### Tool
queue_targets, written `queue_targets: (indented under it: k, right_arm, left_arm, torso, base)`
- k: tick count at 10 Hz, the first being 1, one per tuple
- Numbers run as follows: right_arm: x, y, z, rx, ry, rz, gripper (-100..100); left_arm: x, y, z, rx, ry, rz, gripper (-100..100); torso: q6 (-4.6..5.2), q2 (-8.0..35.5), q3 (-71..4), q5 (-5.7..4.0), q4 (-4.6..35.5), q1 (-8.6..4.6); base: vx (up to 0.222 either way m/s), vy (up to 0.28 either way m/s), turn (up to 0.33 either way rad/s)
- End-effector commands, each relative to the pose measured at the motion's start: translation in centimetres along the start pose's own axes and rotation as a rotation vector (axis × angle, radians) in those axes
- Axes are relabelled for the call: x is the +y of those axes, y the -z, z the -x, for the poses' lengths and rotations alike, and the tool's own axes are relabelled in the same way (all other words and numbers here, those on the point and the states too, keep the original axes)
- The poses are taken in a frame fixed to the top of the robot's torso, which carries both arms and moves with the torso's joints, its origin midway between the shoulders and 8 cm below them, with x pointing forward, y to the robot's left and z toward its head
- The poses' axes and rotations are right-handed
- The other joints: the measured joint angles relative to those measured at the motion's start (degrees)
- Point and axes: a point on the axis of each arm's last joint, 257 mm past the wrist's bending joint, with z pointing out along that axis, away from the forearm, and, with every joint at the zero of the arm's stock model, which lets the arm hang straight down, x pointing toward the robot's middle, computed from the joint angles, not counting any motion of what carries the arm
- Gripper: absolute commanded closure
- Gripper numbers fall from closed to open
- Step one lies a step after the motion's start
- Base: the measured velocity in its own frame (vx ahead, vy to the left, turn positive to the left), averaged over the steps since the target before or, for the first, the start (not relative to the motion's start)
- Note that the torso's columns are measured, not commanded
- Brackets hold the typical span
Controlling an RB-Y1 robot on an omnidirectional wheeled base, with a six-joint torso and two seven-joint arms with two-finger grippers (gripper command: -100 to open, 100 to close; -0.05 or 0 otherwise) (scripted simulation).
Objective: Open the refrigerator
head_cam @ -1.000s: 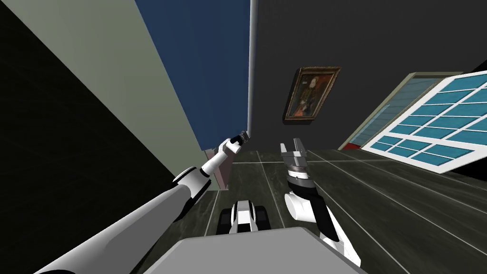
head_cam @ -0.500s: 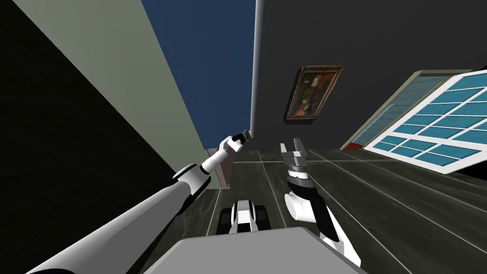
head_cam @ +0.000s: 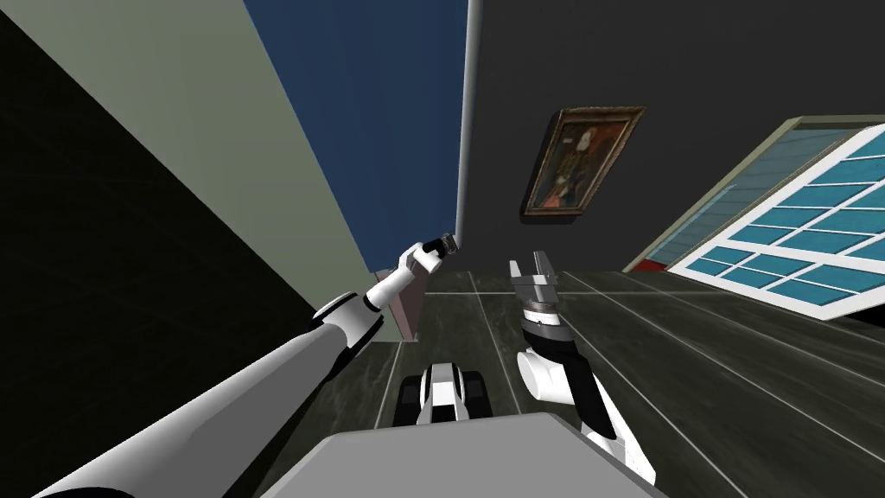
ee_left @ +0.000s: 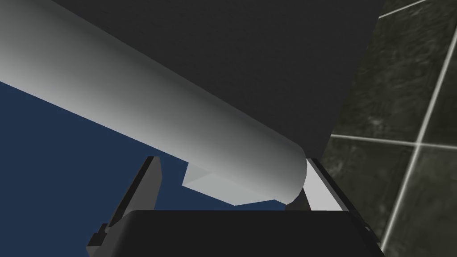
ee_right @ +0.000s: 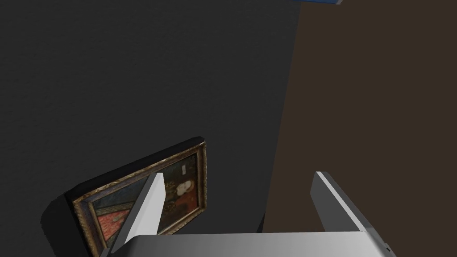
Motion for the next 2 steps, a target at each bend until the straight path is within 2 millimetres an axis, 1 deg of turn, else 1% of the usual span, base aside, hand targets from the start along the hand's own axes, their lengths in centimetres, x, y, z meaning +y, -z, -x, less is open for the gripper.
queue_targets:
  k: [1, 2]
  right_arm:
    - [0.0, 0.0, 0.0, 0.0, 0.0, 0.0, 0]
    - [0.0, 0.0, 0.0, 0.0, 0.0, 0.0, 0]
  left_arm:
    - [-1.5, 0.5, -2.4, 0.035, -0.002, -0.022, -100]
    - [0.1, 0.4, -0.4, 0.0, -0.001, 0.004, -100]
  torso:
    - [-0.01, 0.0, 0.01, 0.01, 0.02, 0.02]
    - [-0.02, -0.02, 0.0, 0.03, 0.09, 0.03]
  base:
    - [-0.005, 0.0, 0.017]
    - [0.007, -0.002, -0.003]
